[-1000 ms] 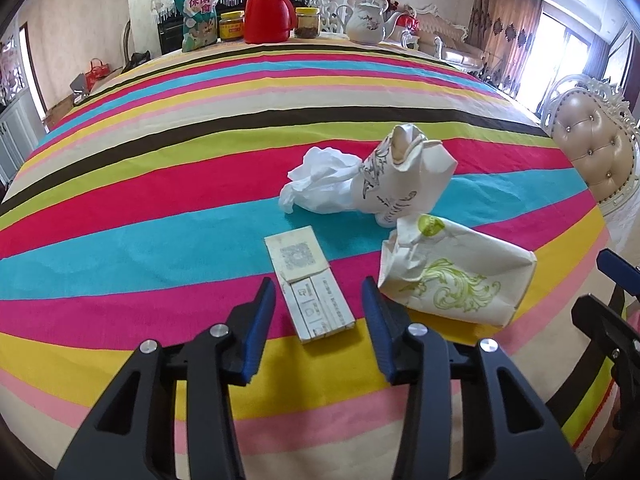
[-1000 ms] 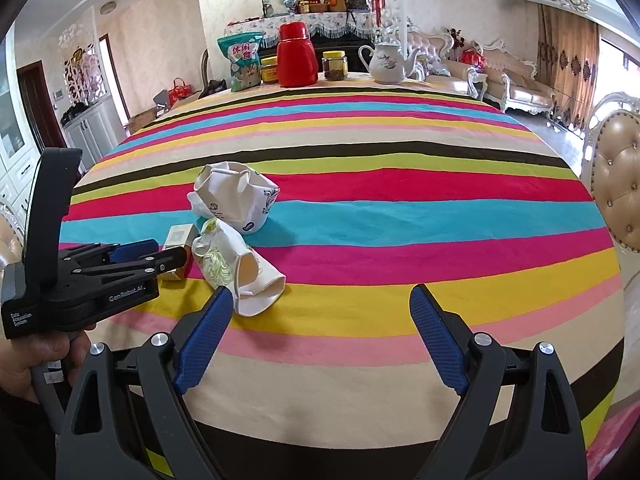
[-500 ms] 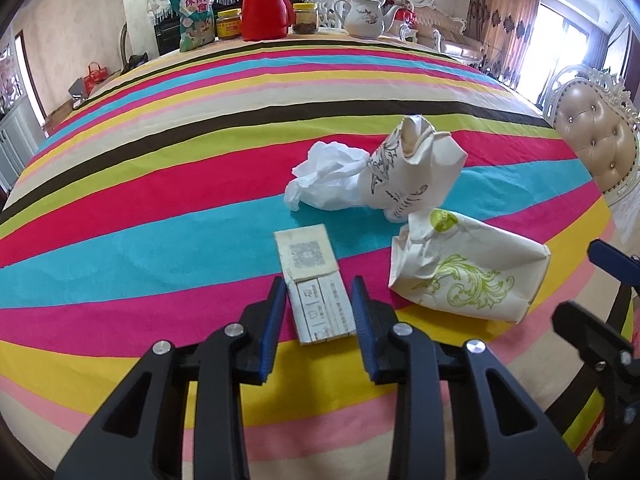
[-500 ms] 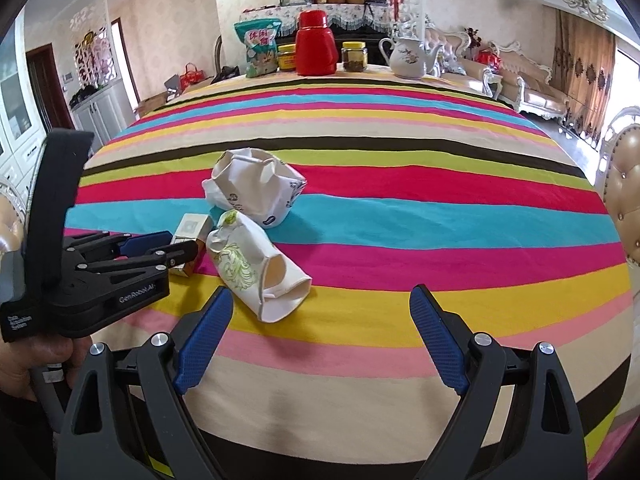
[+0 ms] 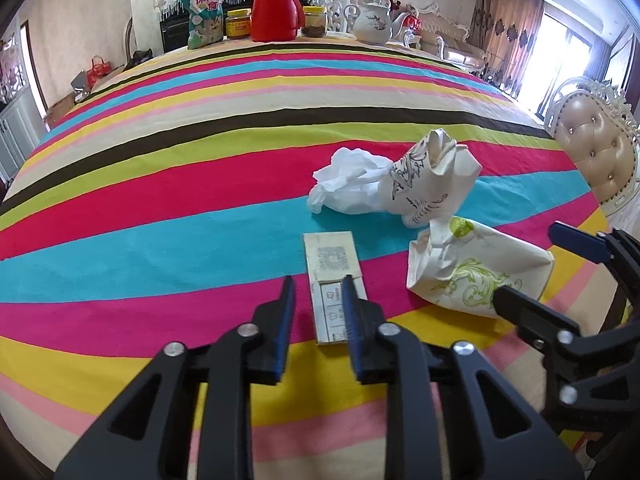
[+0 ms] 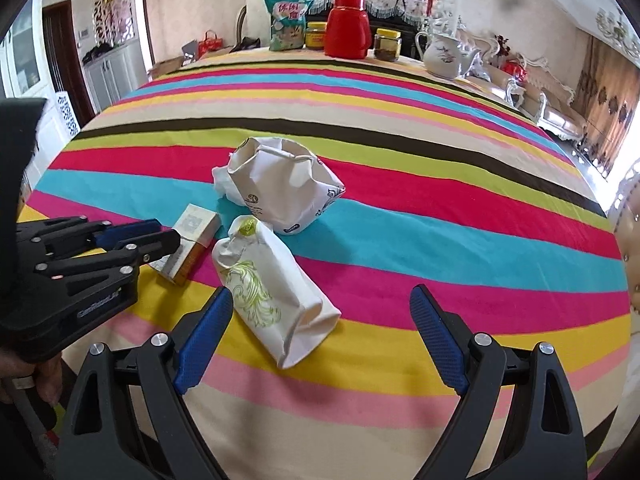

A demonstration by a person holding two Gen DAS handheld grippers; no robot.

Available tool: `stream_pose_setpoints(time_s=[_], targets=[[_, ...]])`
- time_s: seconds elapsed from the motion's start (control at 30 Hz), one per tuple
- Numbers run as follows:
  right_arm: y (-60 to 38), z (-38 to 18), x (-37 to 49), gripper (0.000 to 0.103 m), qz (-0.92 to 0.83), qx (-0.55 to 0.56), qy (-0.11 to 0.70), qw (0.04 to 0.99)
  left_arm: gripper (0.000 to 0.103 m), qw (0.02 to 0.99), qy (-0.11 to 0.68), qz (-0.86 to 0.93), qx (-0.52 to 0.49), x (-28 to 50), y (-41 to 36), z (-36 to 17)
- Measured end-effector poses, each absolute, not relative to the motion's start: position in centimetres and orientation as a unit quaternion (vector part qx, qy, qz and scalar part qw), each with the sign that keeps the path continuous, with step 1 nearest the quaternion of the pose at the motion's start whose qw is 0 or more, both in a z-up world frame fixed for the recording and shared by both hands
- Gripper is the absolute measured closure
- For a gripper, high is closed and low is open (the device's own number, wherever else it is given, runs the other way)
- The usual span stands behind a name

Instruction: Collect trash

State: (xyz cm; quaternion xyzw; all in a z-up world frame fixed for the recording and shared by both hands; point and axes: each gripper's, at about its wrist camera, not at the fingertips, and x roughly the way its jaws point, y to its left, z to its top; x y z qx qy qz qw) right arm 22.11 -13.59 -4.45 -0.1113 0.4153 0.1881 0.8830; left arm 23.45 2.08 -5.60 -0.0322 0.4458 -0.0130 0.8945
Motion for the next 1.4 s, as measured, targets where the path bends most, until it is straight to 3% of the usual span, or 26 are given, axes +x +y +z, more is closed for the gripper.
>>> stream_pose_setpoints(time_s=[0.17, 0.33, 0.47, 0.7, 1.03, 1.17, 1.4], targets=[[-12.5, -5.4, 23.1, 0.018, 0.197, -0.13, 0.428, 0.873, 0.068, 0.896, 0.443, -0.01, -0.042, 23.1, 2.7, -5.6], [-11.4, -6.3, 23.7, 0.02, 0.201, -0.141, 0.438, 0.865, 0.066, 0.896, 0.442, -0.008, -0.046, 23.0, 3.0, -5.6], [-11.3, -6.8, 24.1, 0.04, 0.2, -0.139, 0.449, 0.86, 0.064, 0.895, 0.443, -0.009, -0.048, 23.1, 3.0, -5.7], [-12.1, -6.7, 24.1, 0.046, 0.2, -0.121, 0.451, 0.862, 0.056, 0.895, 0.444, -0.023, -0.043, 23.1, 2.0, -5.8], [-14.5, -6.4, 22.5, 0.051, 0.188, -0.083, 0.448, 0.87, 0.056, 0.885, 0.466, -0.021, -0.008, 23.7, 0.2, -7.0], [-15.6, -6.0, 22.0, 0.051, 0.181, -0.066, 0.441, 0.876, 0.071, 0.885, 0.466, -0.015, 0.001, 23.6, 0.1, -7.0], [-17.6, -4.8, 20.0, 0.052, 0.165, -0.044, 0.419, 0.892, 0.071, 0.892, 0.45, -0.029, -0.009, 22.5, -0.5, -6.1]])
